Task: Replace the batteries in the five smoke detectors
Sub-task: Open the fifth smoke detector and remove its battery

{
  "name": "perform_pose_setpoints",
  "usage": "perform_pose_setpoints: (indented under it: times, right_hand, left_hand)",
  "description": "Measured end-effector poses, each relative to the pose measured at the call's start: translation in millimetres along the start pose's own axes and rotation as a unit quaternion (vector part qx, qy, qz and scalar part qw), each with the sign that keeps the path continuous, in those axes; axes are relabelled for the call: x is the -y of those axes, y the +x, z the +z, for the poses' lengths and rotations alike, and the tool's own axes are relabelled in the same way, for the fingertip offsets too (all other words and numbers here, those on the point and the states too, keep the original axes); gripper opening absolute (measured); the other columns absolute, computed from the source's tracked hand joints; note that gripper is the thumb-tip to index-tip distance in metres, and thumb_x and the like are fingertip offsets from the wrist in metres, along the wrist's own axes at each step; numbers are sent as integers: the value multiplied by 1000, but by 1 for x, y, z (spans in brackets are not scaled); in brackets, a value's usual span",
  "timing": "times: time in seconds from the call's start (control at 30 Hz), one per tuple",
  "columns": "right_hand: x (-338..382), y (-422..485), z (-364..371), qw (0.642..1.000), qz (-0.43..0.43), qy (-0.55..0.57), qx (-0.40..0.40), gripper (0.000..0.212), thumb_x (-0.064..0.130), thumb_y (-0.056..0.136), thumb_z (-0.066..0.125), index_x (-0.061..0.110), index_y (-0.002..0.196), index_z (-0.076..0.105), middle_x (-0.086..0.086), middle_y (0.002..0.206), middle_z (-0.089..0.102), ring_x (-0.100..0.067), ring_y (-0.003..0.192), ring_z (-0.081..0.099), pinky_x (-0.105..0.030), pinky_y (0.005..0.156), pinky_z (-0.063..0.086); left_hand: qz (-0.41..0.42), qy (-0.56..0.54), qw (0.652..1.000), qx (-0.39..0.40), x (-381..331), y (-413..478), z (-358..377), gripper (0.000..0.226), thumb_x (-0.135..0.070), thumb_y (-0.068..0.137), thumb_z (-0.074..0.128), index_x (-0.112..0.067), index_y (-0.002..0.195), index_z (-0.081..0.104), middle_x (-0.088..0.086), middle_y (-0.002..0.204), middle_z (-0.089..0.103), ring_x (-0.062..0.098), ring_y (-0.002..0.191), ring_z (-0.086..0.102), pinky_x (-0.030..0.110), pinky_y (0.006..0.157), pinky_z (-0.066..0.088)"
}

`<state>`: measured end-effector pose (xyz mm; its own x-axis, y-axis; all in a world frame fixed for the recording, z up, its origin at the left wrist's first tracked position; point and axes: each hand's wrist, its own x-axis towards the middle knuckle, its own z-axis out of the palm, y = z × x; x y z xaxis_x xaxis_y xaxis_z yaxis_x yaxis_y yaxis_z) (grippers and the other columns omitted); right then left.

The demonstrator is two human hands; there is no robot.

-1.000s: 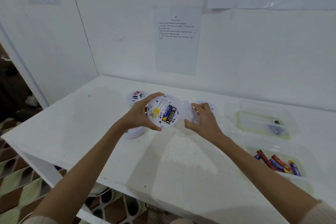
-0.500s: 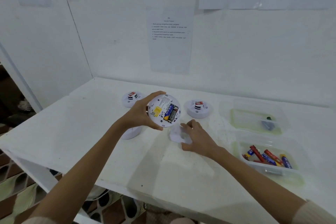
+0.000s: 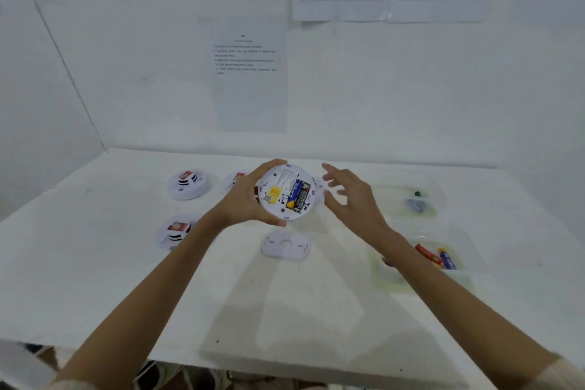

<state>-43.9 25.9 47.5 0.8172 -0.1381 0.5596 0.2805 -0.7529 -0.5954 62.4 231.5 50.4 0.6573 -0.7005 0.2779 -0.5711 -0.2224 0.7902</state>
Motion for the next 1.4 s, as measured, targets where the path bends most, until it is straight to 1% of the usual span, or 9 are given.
perform_pose_setpoints:
  times: [0.23,0.5,0.63,0.73,0.87,1.07,1.2,1.3,1.4]
  right_hand:
    - [-9,-17,-53,1000,20,-21,7,44,11,87,60,13,130,52,-5,131,51,-14,113,51,-26,84,51]
    - [-37,-53,-94,988,77,-119,-58,46,19,81,68,18,125,56,-4,128,51,-19,116,49,-37,89,50]
    - [-43,-63,-104,976,107,-177,-68,48,25,76,72,19,121,55,-1,127,48,-16,113,50,-29,80,49]
    - [-43,-67,-108,967,111,-222,-54,52,28,74,74,20,120,52,1,126,46,-15,112,49,-27,72,48]
    - [-42,-65,-109,960,114,-255,-28,61,31,72,73,18,125,45,-1,128,44,-17,111,48,-29,68,49]
    - [-40,-59,-103,951,103,-290,1,82,29,70,72,16,140,31,-6,131,44,-23,111,48,-27,66,42]
    - [-42,-56,-104,950,116,-289,28,97,35,71,71,23,147,11,-4,134,42,-20,114,47,-24,66,36]
    - [-43,-54,-103,951,114,-285,32,99,34,71,71,24,147,8,-5,134,42,-21,113,47,-24,67,37]
    - [-44,-52,-102,951,107,-288,27,100,35,69,72,25,147,10,-7,135,41,-22,113,47,-25,68,38]
  left_hand:
    - [57,-37,997,45,-33,46,47,104,-34,40,89,-35,132,41,-23,126,53,0,115,52,19,88,50]
    - [111,-47,988,93,-59,83,107,104,-18,45,93,-28,134,41,-12,128,54,-3,114,51,15,88,49]
    - [125,-42,985,114,-62,90,129,104,-14,45,94,-24,135,42,-13,127,54,-11,110,50,10,85,47]
    - [137,-42,982,125,-62,91,140,105,-21,42,93,-23,135,43,-11,129,54,-5,112,51,13,89,47]
    - [148,-42,978,138,-61,91,150,102,-18,43,93,-27,132,43,-17,125,52,-13,111,49,8,89,43]
    - [137,-52,980,135,-62,91,154,96,-48,37,80,-36,124,40,-20,120,51,-14,108,50,4,90,40]
    - [152,-20,978,139,-62,94,153,99,-53,37,78,-36,125,36,-23,118,47,-9,107,48,0,88,36]
    - [144,-24,980,135,-62,95,155,96,-53,36,77,-43,121,34,-20,118,48,-3,108,49,0,88,37]
    - [131,-43,982,128,-64,97,157,94,-51,35,78,-46,118,34,-26,114,48,-13,104,49,-1,85,37]
